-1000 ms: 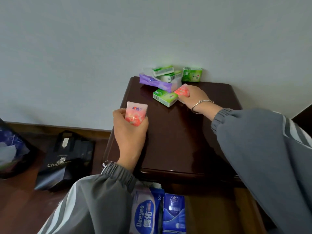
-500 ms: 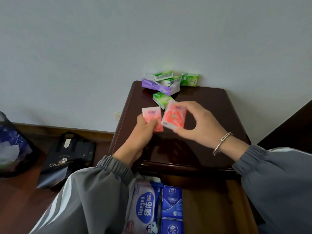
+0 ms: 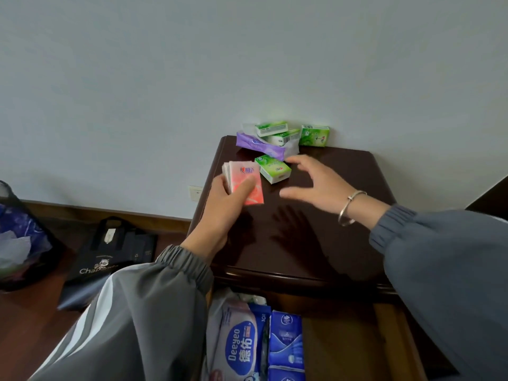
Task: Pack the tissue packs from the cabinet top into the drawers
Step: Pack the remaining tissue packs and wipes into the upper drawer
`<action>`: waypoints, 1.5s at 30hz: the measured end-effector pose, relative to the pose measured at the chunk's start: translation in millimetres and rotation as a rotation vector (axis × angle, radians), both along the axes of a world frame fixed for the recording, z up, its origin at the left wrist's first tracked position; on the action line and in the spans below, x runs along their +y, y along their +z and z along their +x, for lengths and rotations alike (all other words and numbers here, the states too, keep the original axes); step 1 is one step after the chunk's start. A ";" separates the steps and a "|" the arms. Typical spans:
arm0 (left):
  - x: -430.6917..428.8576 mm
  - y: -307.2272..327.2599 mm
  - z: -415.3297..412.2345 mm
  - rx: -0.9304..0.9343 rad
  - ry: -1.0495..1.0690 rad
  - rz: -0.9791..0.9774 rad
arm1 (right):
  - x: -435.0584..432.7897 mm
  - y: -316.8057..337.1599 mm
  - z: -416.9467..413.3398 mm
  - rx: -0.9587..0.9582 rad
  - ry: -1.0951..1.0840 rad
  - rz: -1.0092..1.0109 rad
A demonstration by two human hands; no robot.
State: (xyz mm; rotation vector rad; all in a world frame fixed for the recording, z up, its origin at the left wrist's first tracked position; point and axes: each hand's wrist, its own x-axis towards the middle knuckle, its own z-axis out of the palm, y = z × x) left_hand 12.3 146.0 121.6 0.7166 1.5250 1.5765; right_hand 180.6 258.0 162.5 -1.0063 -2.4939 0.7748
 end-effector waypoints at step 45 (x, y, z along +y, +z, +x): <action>11.4 -27.2 -6.2 0.303 0.249 0.127 | 120.6 -1.6 -47.6 -0.137 -0.115 -0.351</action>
